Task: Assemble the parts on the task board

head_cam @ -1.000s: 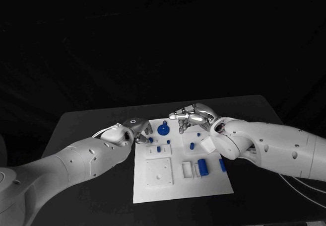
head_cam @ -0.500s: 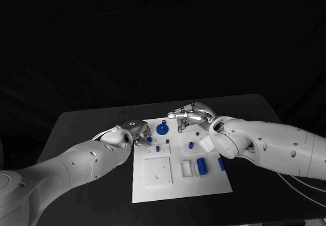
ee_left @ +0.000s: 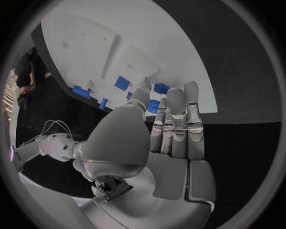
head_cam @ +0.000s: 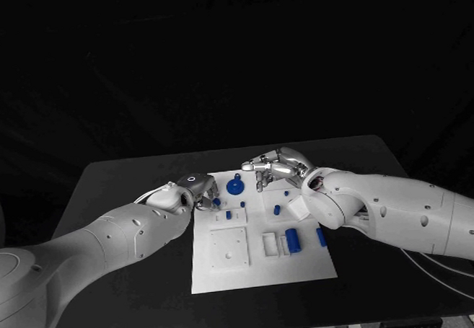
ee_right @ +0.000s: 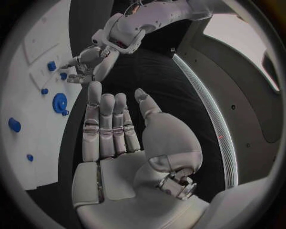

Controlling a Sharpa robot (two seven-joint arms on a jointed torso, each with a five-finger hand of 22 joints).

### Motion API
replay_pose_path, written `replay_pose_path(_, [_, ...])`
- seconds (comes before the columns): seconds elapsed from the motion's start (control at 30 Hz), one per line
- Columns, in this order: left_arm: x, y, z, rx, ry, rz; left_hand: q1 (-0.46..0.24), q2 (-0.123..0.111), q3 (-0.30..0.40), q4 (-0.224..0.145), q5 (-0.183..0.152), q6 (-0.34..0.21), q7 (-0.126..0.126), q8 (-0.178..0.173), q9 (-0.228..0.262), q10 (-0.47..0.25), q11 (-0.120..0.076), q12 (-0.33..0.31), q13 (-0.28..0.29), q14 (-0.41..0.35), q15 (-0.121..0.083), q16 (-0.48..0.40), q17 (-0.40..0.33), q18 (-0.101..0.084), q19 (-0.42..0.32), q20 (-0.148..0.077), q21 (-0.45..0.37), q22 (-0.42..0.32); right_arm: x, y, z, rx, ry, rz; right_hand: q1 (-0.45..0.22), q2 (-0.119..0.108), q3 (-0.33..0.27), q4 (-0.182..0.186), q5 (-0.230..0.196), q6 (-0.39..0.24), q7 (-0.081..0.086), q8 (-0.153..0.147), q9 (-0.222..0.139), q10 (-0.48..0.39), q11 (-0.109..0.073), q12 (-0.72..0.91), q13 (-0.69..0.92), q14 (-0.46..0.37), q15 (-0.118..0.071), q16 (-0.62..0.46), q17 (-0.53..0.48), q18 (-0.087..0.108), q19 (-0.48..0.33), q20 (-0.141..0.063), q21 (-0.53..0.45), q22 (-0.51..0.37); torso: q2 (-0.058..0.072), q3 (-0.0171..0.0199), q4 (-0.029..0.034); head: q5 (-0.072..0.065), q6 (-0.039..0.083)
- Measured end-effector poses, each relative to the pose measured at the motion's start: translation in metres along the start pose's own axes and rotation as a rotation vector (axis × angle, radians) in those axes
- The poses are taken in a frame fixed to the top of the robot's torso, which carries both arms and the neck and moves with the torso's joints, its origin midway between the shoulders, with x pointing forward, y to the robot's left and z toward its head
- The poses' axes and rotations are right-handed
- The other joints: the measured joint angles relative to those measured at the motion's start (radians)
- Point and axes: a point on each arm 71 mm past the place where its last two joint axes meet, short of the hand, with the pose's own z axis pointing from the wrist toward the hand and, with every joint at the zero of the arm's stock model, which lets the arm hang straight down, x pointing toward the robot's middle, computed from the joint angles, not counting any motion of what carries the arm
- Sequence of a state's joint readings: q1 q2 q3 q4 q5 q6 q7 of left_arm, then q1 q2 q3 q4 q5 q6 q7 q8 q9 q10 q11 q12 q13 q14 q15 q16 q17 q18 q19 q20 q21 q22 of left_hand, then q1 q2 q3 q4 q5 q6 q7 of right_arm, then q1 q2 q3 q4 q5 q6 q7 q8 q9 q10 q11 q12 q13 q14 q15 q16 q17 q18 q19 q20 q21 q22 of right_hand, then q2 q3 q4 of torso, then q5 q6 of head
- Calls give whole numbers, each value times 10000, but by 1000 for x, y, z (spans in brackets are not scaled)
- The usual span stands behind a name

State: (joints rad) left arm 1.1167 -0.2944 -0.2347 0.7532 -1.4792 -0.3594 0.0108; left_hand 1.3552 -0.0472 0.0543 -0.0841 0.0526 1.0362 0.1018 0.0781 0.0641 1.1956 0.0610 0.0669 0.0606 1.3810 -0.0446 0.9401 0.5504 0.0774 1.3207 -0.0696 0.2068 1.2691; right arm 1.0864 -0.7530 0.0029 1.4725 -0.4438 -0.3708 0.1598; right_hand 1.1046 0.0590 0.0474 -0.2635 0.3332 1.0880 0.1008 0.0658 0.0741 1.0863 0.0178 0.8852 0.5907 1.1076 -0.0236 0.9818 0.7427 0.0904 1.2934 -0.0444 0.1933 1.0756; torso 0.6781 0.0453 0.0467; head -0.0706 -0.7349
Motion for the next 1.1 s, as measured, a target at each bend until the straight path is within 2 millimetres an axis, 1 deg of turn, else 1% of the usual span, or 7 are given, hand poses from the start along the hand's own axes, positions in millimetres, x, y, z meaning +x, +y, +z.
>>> replay_pose_path(0.1, [2, -1, 0, -27, 33, -30, -26, 124, 1, 0, 3, 71, 71, 0, 0, 123, -19, 0, 0, 0, 0, 0, 17, 1, 53, 52, 0, 33, 0, 0, 0, -5, 6, 2, 0, 0, 0, 0, 0, 12, -12, 0, 0, 0, 0, 0, 0, 0, 0, 0, 0, 0, 0, 0, 0, 0, 0, 0, -1, -1, 0])
replay_pose_path(0.2, [3, 0, 0, -88, 51, -57, -5, 295, 24, -23, 3, 290, 71, 0, 1, 316, -32, 0, 1, 54, 55, 52, 33, 1, 92, 91, 0, 77, 1, 1, 0, -10, 15, 5, 0, 0, 0, 0, 0, 12, -13, 0, 0, -36, -36, 40, 1, 0, 0, 0, -12, 0, 0, 0, 0, 0, 0, 0, -1, -1, 0])
replay_pose_path(0.27, [3, 1, 0, -129, 53, -76, -33, 323, 39, -38, 3, 445, 50, -67, 12, 339, -56, 0, 1, 54, 55, 79, 33, 2, 89, 88, 0, 122, 1, 1, 0, -14, 19, 6, 0, 0, 0, 0, 0, 12, -13, 0, 0, -37, -37, 40, 1, 0, 0, 0, -13, -1, 0, -1, 0, 0, 0, 0, -1, -5, 0])
replay_pose_path(0.57, [3, 4, 1, -334, 95, -220, -59, 348, 184, -70, 3, 446, 51, -92, 17, 339, -56, 0, 1, 54, 55, 79, 32, 1, 124, 124, -57, 232, 1, 1, 1, -19, 35, 9, 0, 0, 0, 0, 0, 11, -13, 0, -1, -36, -37, 40, -8, 0, 0, 0, -12, -1, 0, -1, 0, 0, 1, 0, 1, -28, -10])
replay_pose_path(0.8, [3, 4, 2, -447, 149, -290, -308, 172, 41, 21, 3, 390, 107, -91, 17, 250, 33, 0, 1, 90, 91, 79, 31, 2, 159, 160, -118, 254, 1, 2, 1, -26, 47, 9, 0, 0, 0, 0, 0, 10, -14, 0, -1, -36, -37, 40, -8, 0, 0, 0, -12, -1, 0, -1, 0, 1, 7, -2, 12, -52, -4])
replay_pose_path(0.93, [3, 4, 2, -488, 151, -323, -306, 170, -65, 104, 3, 390, 108, -91, 17, 248, 36, 0, 1, 90, 91, 79, 31, 2, 195, 196, -165, 282, 2, 2, 1, -31, 55, 9, 0, 0, 0, 0, 0, 10, -14, 0, -1, -36, -36, 40, -7, 1, 0, 0, -12, 0, 0, -1, 0, 1, 8, -6, 12, -53, -11])
replay_pose_path(1.1, [3, 2, 3, -526, 149, -363, -568, -4, -362, 250, 3, 432, 65, -91, 30, 326, -4, 0, 1, 89, 91, 79, 30, 2, 195, 195, -208, 295, 2, 2, 1, -34, 61, 9, 0, 0, 0, 0, 0, 9, -15, 0, -1, -36, -36, 40, -7, 1, 0, 0, -12, 0, 0, -1, 0, 1, 7, -7, 12, -54, -18])
